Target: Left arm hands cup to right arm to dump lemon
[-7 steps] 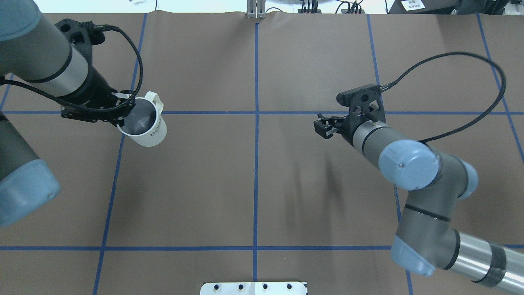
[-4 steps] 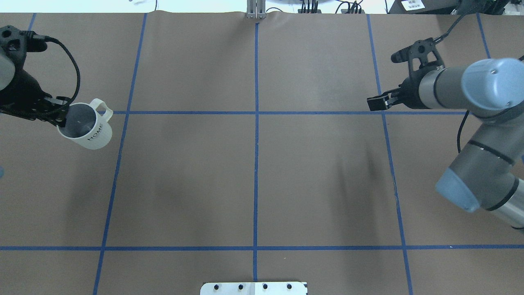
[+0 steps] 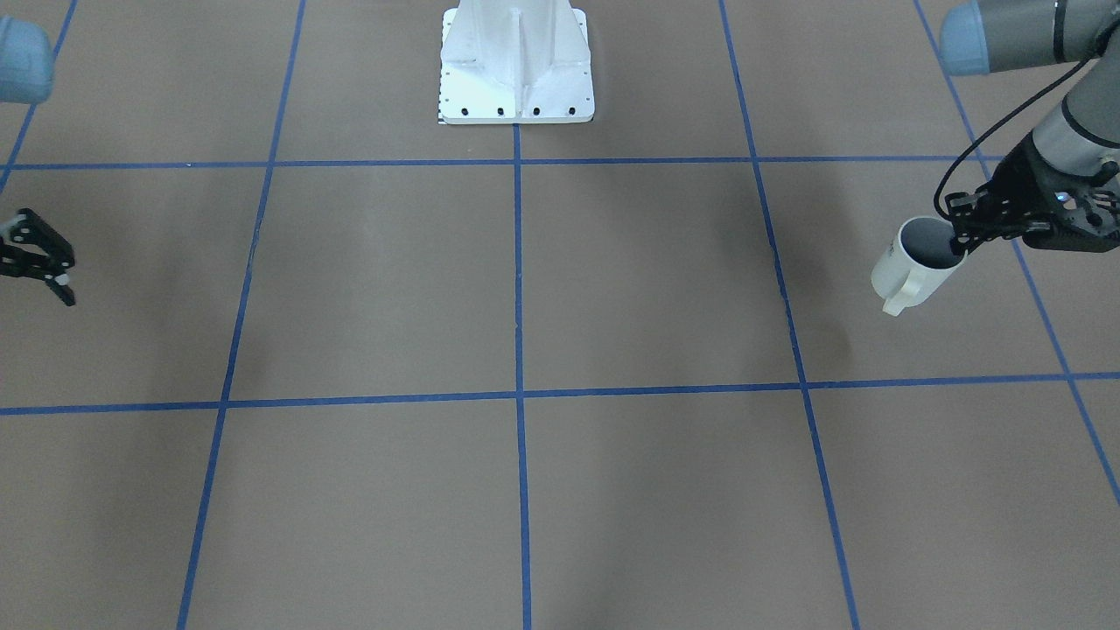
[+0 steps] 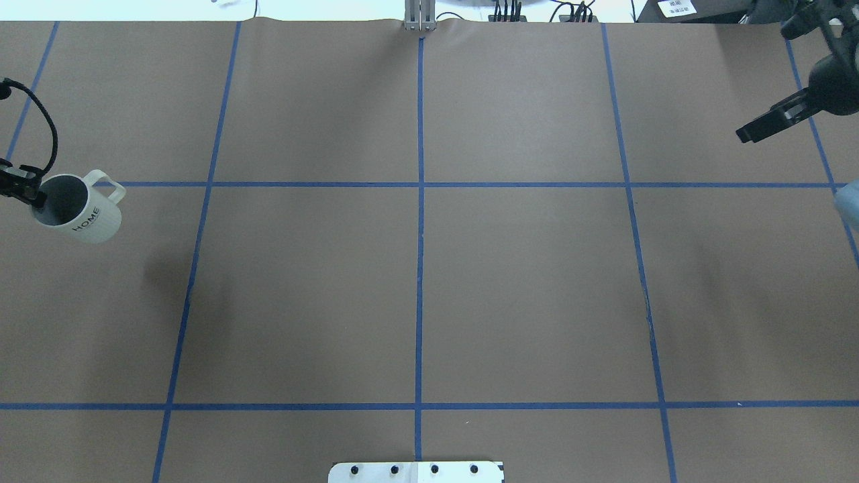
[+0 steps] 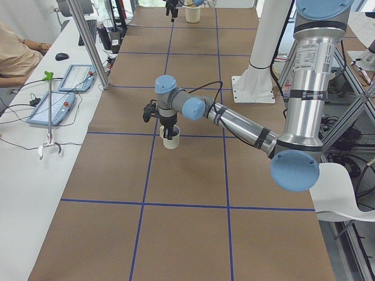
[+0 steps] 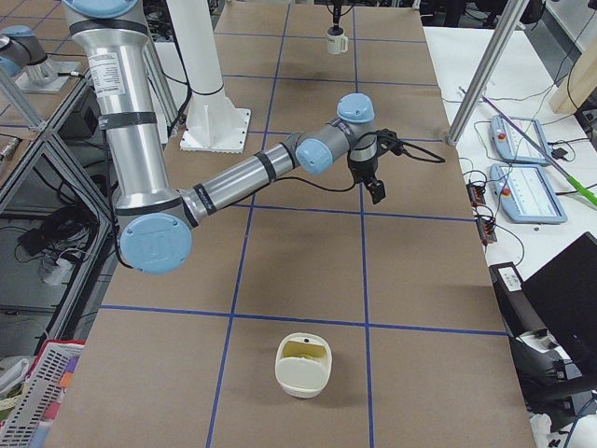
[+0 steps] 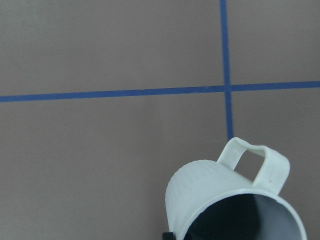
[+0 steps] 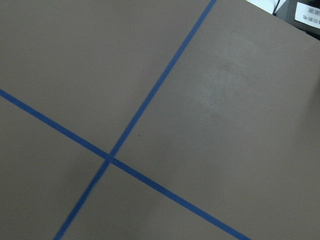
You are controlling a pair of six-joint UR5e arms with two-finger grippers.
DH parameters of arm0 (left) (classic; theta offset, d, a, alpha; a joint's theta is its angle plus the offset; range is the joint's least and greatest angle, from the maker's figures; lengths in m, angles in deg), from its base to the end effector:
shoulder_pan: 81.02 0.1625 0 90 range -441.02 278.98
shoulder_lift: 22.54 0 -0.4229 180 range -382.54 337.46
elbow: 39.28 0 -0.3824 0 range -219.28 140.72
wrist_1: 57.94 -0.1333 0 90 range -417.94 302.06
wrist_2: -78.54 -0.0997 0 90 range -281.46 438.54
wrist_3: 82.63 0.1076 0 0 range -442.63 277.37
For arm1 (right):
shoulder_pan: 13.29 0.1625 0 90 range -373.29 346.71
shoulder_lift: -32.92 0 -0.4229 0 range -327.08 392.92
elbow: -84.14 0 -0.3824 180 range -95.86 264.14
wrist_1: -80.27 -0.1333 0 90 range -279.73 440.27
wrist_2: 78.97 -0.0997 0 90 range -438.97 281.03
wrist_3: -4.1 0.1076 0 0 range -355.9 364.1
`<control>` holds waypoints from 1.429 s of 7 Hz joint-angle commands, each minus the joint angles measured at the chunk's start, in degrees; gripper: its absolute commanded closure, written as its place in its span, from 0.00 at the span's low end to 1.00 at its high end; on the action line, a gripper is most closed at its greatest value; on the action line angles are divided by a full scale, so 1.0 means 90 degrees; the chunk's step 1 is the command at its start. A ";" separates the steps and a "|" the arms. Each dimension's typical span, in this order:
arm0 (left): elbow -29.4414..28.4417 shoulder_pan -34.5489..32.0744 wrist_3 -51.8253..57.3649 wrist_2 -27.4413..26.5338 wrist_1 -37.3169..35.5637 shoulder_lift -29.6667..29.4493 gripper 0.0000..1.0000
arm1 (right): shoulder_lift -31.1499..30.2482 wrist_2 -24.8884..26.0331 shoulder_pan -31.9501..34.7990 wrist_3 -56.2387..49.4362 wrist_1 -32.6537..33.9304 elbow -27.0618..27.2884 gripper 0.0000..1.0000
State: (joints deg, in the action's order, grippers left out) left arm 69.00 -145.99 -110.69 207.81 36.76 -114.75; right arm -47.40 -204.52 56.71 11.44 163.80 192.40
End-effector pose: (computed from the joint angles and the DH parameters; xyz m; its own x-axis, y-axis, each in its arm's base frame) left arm 0.1526 -0.4808 0.4842 0.6985 0.1188 -0.7057 -0.0615 0.9924 0.1062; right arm -0.1184 -0.5323 0.4161 0.6829 -0.4832 0.5479 0.1965 0.8439 0.4992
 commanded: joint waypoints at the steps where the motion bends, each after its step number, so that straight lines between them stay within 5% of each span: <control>1: -0.0292 -0.0095 0.0149 0.0197 0.0445 0.0313 1.00 | -0.0196 -0.0492 0.0629 -0.0736 0.0552 0.0061 0.00; 10: -0.0332 0.0461 0.0149 0.0149 0.0465 0.0607 1.00 | -0.0246 -0.0503 0.0659 -0.0718 0.0865 0.0207 0.00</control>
State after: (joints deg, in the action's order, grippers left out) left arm 66.08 -142.05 -109.35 209.20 41.08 -109.32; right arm -49.83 -209.05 62.65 4.98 171.21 194.13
